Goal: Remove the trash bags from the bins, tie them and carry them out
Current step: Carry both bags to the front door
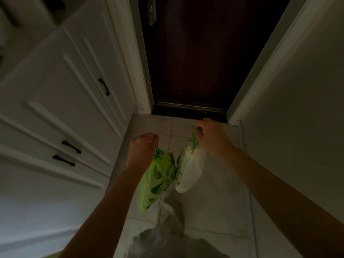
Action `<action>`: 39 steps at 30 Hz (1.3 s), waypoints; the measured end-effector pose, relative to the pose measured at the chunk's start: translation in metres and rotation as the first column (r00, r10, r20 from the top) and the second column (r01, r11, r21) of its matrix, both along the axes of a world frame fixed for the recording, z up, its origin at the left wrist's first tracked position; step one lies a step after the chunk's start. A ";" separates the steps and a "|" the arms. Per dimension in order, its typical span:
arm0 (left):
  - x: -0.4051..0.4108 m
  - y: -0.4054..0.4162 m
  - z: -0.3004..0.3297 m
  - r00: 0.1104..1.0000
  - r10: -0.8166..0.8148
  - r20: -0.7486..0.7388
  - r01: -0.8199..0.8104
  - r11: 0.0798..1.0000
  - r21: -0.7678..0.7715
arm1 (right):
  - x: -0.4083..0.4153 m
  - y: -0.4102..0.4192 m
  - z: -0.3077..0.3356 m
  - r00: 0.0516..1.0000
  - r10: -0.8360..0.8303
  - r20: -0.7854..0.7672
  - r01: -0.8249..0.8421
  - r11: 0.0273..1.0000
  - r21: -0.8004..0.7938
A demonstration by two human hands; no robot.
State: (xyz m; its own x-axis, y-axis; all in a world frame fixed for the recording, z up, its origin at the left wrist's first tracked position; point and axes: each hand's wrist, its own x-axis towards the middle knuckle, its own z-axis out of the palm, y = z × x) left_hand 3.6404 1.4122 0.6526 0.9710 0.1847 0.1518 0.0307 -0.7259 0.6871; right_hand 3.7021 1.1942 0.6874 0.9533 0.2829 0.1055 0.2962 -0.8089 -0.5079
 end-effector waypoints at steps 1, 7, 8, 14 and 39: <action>0.020 0.000 -0.001 1.000 0.002 -0.005 -0.002 1.000 -0.009 | 0.020 0.002 0.001 1.000 0.005 -0.006 -0.005 1.000 -0.009; 0.135 0.012 -0.006 0.997 0.019 -0.080 -0.024 0.998 -0.062 | 0.139 0.014 -0.003 0.998 0.038 -0.053 -0.040 0.999 -0.032; 0.152 0.015 -0.007 0.996 0.026 -0.089 -0.032 0.997 -0.070 | 0.159 0.016 -0.005 0.997 0.036 -0.067 -0.038 0.999 -0.035; 0.252 0.034 -0.023 0.982 0.136 -0.134 -0.146 0.987 -0.066 | 0.278 0.032 -0.019 0.987 0.081 -0.140 -0.085 0.996 -0.023; 0.542 0.132 -0.138 0.671 0.632 -0.386 -0.724 0.671 -0.161 | 0.629 0.156 -0.169 0.883 0.122 -0.453 -0.164 0.985 -0.053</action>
